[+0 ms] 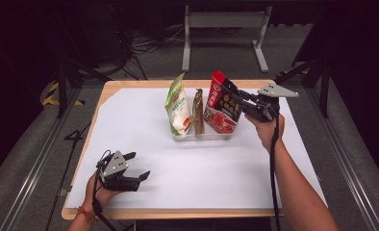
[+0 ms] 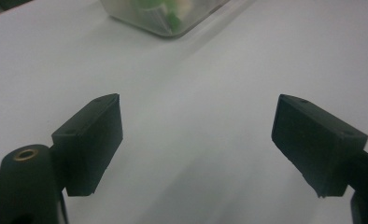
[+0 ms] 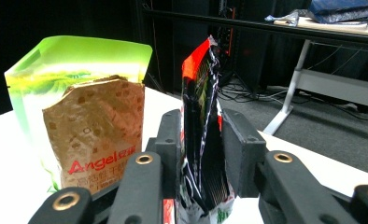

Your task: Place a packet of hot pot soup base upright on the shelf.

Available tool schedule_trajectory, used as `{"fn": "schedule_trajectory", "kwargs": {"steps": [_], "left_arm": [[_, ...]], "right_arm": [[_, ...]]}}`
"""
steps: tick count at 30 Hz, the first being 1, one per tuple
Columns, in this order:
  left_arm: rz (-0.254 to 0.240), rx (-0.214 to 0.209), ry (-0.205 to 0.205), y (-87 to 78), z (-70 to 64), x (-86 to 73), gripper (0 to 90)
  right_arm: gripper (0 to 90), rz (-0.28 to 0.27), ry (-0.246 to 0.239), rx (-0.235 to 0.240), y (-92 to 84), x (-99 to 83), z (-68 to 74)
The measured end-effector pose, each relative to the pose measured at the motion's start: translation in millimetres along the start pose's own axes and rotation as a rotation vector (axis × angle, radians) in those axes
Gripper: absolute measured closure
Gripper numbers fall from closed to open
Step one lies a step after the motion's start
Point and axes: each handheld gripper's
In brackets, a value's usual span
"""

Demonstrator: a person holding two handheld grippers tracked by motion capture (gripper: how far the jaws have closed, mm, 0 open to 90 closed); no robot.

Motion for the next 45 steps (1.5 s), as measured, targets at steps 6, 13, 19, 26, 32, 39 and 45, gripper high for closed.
{"fn": "schedule_trajectory", "kwargs": {"steps": [6, 13, 19, 26, 32, 39, 45], "left_arm": [[0.005, 0.0, 0.004, 0.9, -0.6, -0.1, 17.1], [0.006, 0.0, 0.008, 0.6, -1.1, -0.3, 17.1], [0.009, 0.001, 0.01, 0.4, -0.7, -0.6, 17.1], [0.015, -0.001, 0.016, 1.7, -1.9, -0.2, 17.1], [0.016, 0.0, 0.019, 1.8, -1.6, -0.3, 17.0], [0.013, 0.0, 0.017, 1.4, -2.0, -0.6, 17.0], [0.012, 0.002, 0.017, 1.2, -2.2, -0.6, 17.0]], "right_arm": [[65.5, -0.02, 0.014, -0.013, -4.7, -4.8, -0.6], [64.2, -0.025, 0.008, -0.02, -8.0, -6.9, 1.1], [62.1, -0.021, 0.009, -0.031, -10.7, -10.8, 4.2], [61.5, -0.009, 0.022, -0.024, -16.5, -18.8, 3.6], [61.1, 0.008, 0.002, -0.028, -18.0, -24.3, 7.2], [60.3, 0.013, 0.001, -0.024, -20.6, -26.9, 8.4], [57.2, 0.023, -0.022, -0.009, -23.2, -27.9, 10.9]]}}
Point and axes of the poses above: each handheld gripper's, and its own axes: y roughly forward along the jaws, x roughly out of its top, z roughly to its left, and after that the axes turned 15 degrees about -y, right-handed
